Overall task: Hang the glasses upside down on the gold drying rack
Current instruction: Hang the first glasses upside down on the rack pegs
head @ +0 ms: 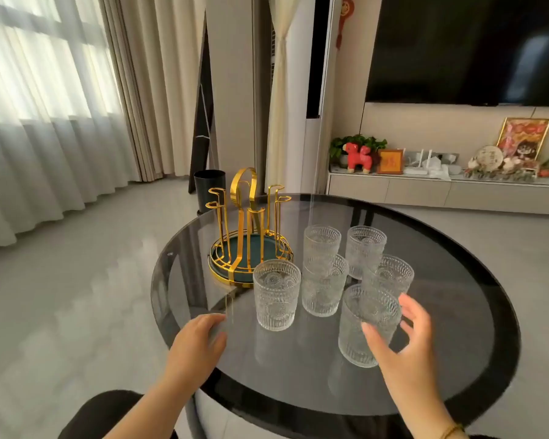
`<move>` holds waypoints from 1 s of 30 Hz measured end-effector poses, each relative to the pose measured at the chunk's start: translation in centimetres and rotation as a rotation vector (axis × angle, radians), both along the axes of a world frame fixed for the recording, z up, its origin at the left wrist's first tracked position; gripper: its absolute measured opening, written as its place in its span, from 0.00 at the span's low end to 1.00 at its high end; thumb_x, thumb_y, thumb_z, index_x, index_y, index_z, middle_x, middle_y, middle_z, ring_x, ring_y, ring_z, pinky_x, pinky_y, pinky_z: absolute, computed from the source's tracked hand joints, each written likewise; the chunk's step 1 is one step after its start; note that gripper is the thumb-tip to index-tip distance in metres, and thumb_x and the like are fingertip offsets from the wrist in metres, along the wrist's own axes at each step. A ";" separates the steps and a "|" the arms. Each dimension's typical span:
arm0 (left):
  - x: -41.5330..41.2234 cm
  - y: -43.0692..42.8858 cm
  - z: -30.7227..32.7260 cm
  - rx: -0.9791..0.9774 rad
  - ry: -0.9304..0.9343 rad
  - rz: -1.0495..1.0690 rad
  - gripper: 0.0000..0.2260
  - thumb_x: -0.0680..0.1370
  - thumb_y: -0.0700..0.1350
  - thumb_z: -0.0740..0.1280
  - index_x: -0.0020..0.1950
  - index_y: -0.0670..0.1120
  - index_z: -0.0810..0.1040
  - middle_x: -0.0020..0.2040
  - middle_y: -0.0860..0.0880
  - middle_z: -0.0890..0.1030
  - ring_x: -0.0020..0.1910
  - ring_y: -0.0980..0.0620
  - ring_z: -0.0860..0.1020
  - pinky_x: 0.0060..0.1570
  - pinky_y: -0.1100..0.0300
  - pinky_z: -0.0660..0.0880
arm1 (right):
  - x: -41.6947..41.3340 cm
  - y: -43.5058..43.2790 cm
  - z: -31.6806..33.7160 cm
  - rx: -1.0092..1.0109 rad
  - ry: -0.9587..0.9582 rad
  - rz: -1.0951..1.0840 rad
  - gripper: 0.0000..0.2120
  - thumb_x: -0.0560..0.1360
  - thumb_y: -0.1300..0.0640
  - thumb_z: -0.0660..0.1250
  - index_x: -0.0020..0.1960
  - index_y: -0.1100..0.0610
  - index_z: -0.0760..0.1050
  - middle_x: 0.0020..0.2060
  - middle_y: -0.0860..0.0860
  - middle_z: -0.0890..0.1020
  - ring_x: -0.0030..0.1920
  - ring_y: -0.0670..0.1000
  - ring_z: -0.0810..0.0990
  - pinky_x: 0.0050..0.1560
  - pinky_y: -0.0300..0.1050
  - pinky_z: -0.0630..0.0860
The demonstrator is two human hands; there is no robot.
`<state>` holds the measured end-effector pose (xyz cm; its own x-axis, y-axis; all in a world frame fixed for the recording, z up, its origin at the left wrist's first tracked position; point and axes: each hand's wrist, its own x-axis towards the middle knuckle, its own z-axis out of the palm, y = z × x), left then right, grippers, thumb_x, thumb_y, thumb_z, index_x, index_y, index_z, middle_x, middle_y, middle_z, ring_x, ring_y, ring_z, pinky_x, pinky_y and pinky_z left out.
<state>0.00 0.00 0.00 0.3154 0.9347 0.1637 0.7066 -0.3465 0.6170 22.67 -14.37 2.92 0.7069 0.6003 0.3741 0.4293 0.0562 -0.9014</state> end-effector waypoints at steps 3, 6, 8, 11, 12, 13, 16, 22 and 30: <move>0.1 0.4 -0.8 0.052 0.091 0.014 0.13 0.76 0.48 0.62 0.60 0.49 0.72 0.63 0.50 0.75 0.63 0.50 0.70 0.64 0.55 0.65 | 0.2 0.1 -1.1 0.037 0.079 0.014 0.33 0.65 0.64 0.71 0.65 0.53 0.61 0.60 0.47 0.66 0.59 0.47 0.67 0.59 0.42 0.64; 0.4 0.7 -0.9 0.045 0.182 -0.020 0.15 0.76 0.51 0.60 0.62 0.51 0.70 0.66 0.51 0.72 0.66 0.51 0.67 0.67 0.54 0.61 | 0.6 0.4 -2.3 -0.007 0.143 0.057 0.37 0.64 0.63 0.72 0.67 0.51 0.57 0.62 0.49 0.66 0.61 0.49 0.67 0.60 0.44 0.64; 0.5 1.0 -0.7 0.066 0.213 -0.024 0.16 0.76 0.52 0.60 0.63 0.51 0.69 0.67 0.51 0.71 0.67 0.50 0.66 0.68 0.53 0.60 | 0.7 0.6 -2.6 -0.086 0.173 0.119 0.41 0.64 0.61 0.72 0.69 0.50 0.53 0.68 0.51 0.64 0.65 0.51 0.65 0.64 0.46 0.64; 0.6 1.1 -0.8 0.073 0.237 -0.031 0.16 0.77 0.52 0.60 0.63 0.51 0.70 0.67 0.51 0.70 0.67 0.50 0.66 0.68 0.53 0.59 | 0.9 0.9 -3.1 -0.180 0.192 0.189 0.46 0.63 0.59 0.73 0.70 0.48 0.48 0.70 0.51 0.60 0.69 0.51 0.61 0.63 0.42 0.61; 0.6 1.1 -0.9 0.075 0.242 -0.038 0.16 0.77 0.52 0.59 0.63 0.51 0.69 0.67 0.51 0.70 0.67 0.50 0.66 0.68 0.53 0.59 | 1.0 1.1 -3.2 -0.190 0.187 0.200 0.46 0.63 0.58 0.74 0.70 0.47 0.47 0.70 0.51 0.60 0.68 0.51 0.62 0.62 0.41 0.61; 0.6 1.1 -0.9 0.077 0.250 -0.042 0.16 0.77 0.52 0.59 0.64 0.51 0.69 0.68 0.51 0.70 0.68 0.50 0.66 0.69 0.52 0.59 | 1.2 1.2 -3.3 -0.197 0.181 0.202 0.47 0.63 0.58 0.74 0.70 0.46 0.47 0.70 0.51 0.61 0.68 0.51 0.62 0.60 0.41 0.62; 0.6 1.1 -0.9 0.074 0.292 -0.056 0.17 0.77 0.53 0.57 0.65 0.52 0.66 0.70 0.51 0.67 0.69 0.50 0.64 0.70 0.52 0.56 | 1.2 1.7 -3.4 -0.227 0.145 0.174 0.47 0.62 0.57 0.74 0.69 0.46 0.47 0.69 0.51 0.63 0.67 0.52 0.65 0.58 0.42 0.65; 0.6 1.2 -0.7 0.043 0.326 -0.083 0.18 0.78 0.53 0.55 0.67 0.52 0.63 0.72 0.52 0.64 0.72 0.51 0.60 0.72 0.53 0.53 | 1.1 2.3 -3.6 -0.263 0.099 0.084 0.43 0.60 0.54 0.75 0.66 0.49 0.52 0.64 0.52 0.69 0.60 0.55 0.71 0.51 0.46 0.71; 0.6 1.7 1.6 -0.009 0.066 -0.019 0.14 0.77 0.46 0.60 0.63 0.49 0.69 0.65 0.46 0.73 0.61 0.47 0.72 0.59 0.54 0.69 | 1.3 2.2 -2.3 -0.109 0.113 0.165 0.33 0.61 0.61 0.74 0.57 0.43 0.59 0.49 0.36 0.70 0.50 0.38 0.72 0.42 0.28 0.68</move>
